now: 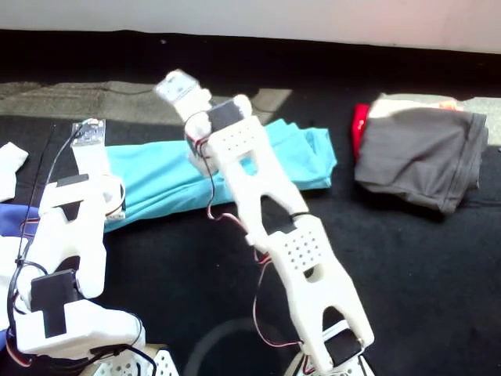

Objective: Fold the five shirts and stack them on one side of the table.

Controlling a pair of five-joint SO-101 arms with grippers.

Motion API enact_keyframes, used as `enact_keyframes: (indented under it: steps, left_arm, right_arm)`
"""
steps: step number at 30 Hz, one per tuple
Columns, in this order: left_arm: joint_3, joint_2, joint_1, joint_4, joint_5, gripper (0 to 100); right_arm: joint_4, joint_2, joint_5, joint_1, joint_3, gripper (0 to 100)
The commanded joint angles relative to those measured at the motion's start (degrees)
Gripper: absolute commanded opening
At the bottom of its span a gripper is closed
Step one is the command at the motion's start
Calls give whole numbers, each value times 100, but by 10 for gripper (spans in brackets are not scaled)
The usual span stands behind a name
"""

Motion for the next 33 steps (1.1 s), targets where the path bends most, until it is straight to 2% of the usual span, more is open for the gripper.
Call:
enact_keyframes:
  steps: [1,5,12,21,29,33]
  left_arm:
    - [13,-84,92,-70,18,9]
    - [13,-84,92,-70,18,9]
    - [13,-84,92,-70,18,9]
    - [13,-84,92,-70,18,9]
    - [13,-84,92,-70,18,9]
    - [13,-84,92,-70,18,9]
  right_arm:
    - [-127,259,9,-22,-75,6]
    - [4,444,9,-22,-92,6]
    - [1086,171,18,-22,-75,6]
    - [1033,-277,18,-154,-92,6]
    - [163,-66,9,-171,-92,6]
    - [40,163,-369,-233,-57,6]
